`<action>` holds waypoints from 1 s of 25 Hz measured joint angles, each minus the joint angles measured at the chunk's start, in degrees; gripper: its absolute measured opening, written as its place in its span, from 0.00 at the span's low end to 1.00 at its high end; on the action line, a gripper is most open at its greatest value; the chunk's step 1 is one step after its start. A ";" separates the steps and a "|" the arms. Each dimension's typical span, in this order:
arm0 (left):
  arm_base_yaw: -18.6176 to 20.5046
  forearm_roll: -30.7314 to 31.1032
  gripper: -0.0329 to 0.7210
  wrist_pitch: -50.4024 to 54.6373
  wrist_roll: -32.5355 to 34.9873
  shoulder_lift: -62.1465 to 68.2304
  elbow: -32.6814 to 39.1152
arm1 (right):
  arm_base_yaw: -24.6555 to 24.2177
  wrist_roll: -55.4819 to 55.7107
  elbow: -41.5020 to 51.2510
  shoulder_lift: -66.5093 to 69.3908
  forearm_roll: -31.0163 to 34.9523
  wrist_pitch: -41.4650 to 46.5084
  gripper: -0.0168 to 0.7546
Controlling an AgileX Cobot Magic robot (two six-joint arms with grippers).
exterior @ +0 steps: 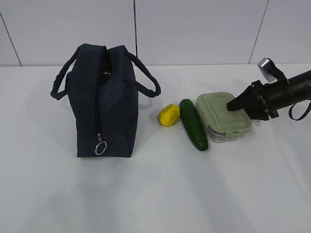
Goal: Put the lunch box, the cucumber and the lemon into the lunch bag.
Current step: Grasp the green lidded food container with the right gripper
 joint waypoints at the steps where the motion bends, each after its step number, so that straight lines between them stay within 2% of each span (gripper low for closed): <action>1: 0.00 0.00 0.34 0.00 0.00 0.00 0.00 | 0.00 0.15 0.00 0.00 -0.09 0.16 0.61; 5: 0.00 0.12 0.34 0.00 0.00 0.00 0.00 | 0.00 0.54 -0.03 0.00 -0.09 0.74 0.54; 12: 0.00 0.05 0.34 -0.29 3.00 6.41 -1.62 | 0.00 0.64 -0.03 0.00 -0.09 0.82 0.52; 20: 0.00 -6.96 0.36 -2.29 3.25 30.20 -11.82 | 0.00 1.02 -0.03 0.00 -0.09 0.82 0.52; 25: -0.61 -9.00 0.46 -2.41 3.51 46.73 -18.62 | 0.00 1.01 -0.03 0.00 -0.09 0.85 0.52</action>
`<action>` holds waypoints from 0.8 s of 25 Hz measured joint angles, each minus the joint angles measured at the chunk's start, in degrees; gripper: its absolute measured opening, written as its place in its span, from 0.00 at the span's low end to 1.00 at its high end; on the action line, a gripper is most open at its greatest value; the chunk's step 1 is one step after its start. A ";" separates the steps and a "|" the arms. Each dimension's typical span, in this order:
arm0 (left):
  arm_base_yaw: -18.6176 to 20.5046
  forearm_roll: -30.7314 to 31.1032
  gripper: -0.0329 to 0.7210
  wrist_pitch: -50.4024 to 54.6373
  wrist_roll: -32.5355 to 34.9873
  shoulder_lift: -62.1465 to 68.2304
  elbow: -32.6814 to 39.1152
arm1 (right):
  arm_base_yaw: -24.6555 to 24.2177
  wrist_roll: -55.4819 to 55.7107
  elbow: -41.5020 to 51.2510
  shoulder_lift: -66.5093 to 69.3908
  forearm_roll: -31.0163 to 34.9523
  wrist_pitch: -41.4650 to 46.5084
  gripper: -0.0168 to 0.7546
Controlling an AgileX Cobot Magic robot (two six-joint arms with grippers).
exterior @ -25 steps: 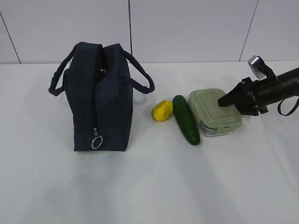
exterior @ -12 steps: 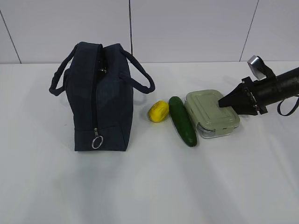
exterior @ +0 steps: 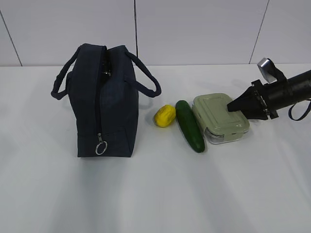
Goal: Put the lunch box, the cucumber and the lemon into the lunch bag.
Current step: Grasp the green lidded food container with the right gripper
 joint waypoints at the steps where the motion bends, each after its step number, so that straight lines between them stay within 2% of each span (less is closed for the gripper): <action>1: 0.00 -0.95 0.49 0.00 0.36 3.50 -1.29 | 0.00 0.00 0.00 0.00 0.00 0.00 0.52; 4: 0.00 -5.76 0.56 -0.21 2.13 13.38 -5.60 | 0.00 0.00 0.00 0.00 0.00 0.10 0.52; 8: -1.51 -12.20 0.58 -1.12 5.63 25.29 -13.15 | 0.00 0.00 0.00 0.00 0.00 0.12 0.52; 14: -7.67 -12.60 0.58 -2.94 6.35 39.84 -26.06 | 0.00 0.00 0.00 0.00 0.00 0.12 0.52; 20: -9.13 -12.68 0.58 -2.92 6.25 50.91 -36.07 | 0.09 0.00 0.00 0.00 0.00 0.22 0.52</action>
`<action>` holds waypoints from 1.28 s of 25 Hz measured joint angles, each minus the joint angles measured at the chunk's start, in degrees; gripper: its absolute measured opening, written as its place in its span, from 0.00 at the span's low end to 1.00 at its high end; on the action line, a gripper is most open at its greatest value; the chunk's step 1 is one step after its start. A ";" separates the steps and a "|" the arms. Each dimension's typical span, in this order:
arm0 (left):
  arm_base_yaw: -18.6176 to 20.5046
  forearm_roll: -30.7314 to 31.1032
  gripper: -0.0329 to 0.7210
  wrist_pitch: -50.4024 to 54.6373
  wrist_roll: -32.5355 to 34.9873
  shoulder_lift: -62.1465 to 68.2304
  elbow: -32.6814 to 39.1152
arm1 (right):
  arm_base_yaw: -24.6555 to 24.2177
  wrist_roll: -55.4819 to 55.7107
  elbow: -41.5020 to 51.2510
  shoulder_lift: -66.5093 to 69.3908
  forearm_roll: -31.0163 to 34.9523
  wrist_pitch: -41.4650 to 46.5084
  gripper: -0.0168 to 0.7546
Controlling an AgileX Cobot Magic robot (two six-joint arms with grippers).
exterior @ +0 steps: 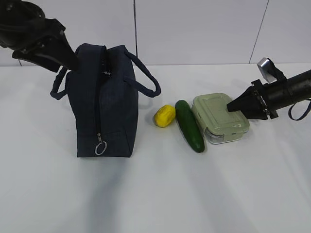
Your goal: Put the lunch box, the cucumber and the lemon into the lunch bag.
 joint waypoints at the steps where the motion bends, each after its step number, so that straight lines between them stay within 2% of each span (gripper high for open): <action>1: 0.00 0.19 0.58 0.00 0.00 1.46 -0.99 | 0.00 0.11 0.00 0.00 0.00 0.00 0.52; 7: 0.00 3.01 0.58 0.00 -1.40 7.35 -2.69 | 0.00 0.11 0.00 0.00 0.00 0.00 0.52; 9: 0.00 3.48 0.54 0.08 -1.85 8.58 -2.69 | 0.00 0.11 0.00 0.00 0.00 0.00 0.51; 11: 0.00 4.79 0.40 0.39 -1.99 9.36 -2.69 | 0.00 0.11 0.00 0.00 0.00 0.00 0.51; 13: 0.00 7.40 0.17 0.69 -2.08 9.44 -2.83 | 0.00 0.11 0.00 0.00 0.00 0.00 0.51; 15: 0.00 10.30 0.09 1.06 -2.21 9.44 -2.98 | 0.00 0.11 0.00 0.00 0.00 0.00 0.51; 21: 0.00 15.07 0.07 4.57 -4.01 8.19 -5.05 | 0.00 0.11 0.00 0.00 0.00 0.00 0.51; 28: -0.33 19.26 0.07 9.44 -7.44 8.07 -13.45 | 0.00 0.11 0.00 0.00 0.10 0.00 0.51; 32: -2.52 20.32 0.07 10.03 -7.81 8.31 -14.25 | 0.00 0.11 0.00 0.00 0.10 0.00 0.51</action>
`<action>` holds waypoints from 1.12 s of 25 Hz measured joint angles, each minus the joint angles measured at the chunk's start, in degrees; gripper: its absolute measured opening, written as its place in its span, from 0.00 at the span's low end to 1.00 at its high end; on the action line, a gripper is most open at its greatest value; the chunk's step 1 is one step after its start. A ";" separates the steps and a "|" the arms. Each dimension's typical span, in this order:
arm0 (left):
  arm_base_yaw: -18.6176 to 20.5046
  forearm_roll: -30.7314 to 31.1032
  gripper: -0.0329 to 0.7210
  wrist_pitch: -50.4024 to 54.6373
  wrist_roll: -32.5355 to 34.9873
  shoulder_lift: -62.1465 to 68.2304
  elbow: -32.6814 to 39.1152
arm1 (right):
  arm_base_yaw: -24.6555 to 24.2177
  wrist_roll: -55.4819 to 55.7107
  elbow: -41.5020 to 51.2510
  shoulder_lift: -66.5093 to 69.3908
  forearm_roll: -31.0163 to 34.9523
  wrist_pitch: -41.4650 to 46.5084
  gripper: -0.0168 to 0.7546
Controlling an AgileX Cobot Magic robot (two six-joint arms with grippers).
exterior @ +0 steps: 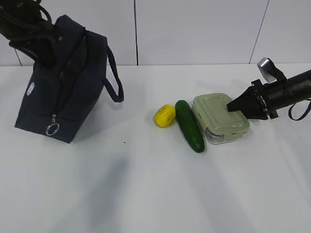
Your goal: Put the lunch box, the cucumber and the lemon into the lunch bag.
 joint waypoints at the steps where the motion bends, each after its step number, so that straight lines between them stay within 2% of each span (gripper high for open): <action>1: -0.84 0.24 0.07 0.30 0.01 0.24 0.00 | 0.00 0.00 0.00 0.00 0.00 0.00 0.51; 6: -3.97 0.86 0.07 0.62 0.01 1.90 0.00 | 0.00 0.00 0.00 0.00 0.10 0.00 0.51; 17: -4.22 1.62 0.07 0.81 0.01 1.90 0.00 | 0.00 0.72 0.11 0.00 1.73 -0.32 0.49; 28: -4.22 1.62 0.07 0.99 0.01 1.90 0.00 | 0.00 1.30 0.55 -2.55 2.65 -4.60 0.49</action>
